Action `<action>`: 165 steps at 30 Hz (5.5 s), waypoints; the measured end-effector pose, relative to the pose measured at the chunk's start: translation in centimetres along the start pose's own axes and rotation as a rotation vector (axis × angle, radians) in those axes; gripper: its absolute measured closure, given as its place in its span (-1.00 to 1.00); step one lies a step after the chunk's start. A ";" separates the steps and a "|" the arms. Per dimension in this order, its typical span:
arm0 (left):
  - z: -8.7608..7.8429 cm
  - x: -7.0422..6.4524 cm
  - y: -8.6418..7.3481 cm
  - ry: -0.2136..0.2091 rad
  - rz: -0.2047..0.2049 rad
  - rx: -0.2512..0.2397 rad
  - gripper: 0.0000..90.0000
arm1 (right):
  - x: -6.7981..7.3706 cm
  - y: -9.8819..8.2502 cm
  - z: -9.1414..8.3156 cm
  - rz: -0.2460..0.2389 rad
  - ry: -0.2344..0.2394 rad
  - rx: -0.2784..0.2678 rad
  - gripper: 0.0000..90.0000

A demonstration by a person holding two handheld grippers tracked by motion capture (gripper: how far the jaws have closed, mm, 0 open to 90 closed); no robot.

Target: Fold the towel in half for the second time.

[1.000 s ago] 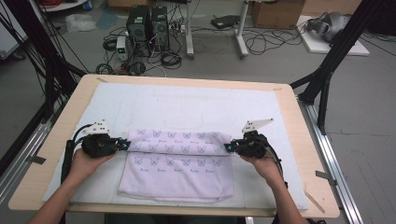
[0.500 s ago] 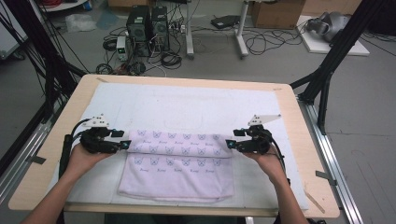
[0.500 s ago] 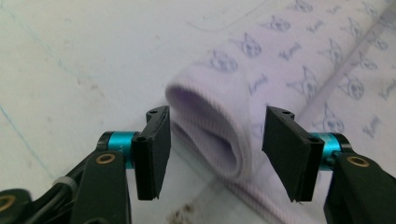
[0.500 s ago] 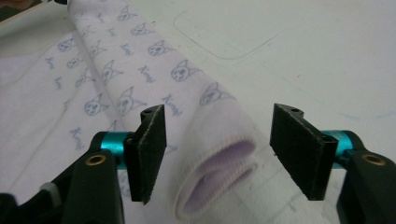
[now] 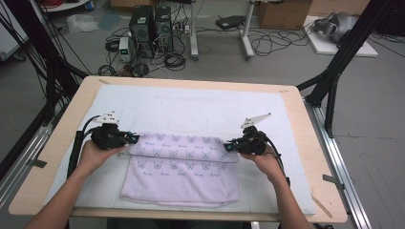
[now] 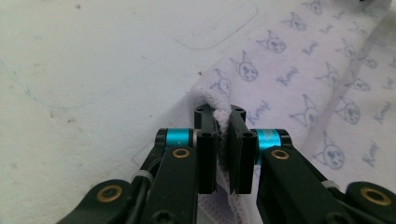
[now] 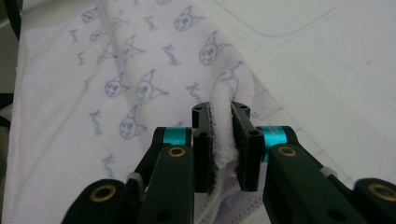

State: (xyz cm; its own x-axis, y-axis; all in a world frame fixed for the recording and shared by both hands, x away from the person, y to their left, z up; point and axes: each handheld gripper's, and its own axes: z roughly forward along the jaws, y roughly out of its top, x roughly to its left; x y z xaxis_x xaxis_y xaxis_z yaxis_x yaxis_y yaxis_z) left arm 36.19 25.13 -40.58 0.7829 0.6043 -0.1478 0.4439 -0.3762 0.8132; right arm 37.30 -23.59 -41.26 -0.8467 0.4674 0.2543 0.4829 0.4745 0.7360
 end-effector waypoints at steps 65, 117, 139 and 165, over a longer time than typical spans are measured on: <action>-3.8 -9.0 -8.3 -0.064 0.171 0.120 0.43 | 9.5 -9.2 -1.7 -0.207 0.054 0.020 0.40; -2.2 -5.4 -3.6 0.044 0.106 -0.021 0.13 | 4.2 -3.8 -2.3 -0.115 -0.080 -0.116 -0.15; 0.3 -2.9 -3.0 0.125 0.059 0.015 0.03 | 2.6 -2.8 -0.2 -0.099 -0.158 -0.078 -0.31; 1.5 -1.8 -4.1 0.123 -0.007 0.095 0.12 | 2.0 -4.0 1.7 -0.044 -0.143 0.008 0.12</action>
State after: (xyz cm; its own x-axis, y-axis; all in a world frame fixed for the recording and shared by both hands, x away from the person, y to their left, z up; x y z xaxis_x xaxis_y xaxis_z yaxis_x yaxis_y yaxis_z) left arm 33.63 24.60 -44.48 0.7229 0.6865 -0.0781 0.4927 -0.4328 0.7549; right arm 34.09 -23.32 -44.79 -0.8269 0.5471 0.1298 0.4486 0.5027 0.7390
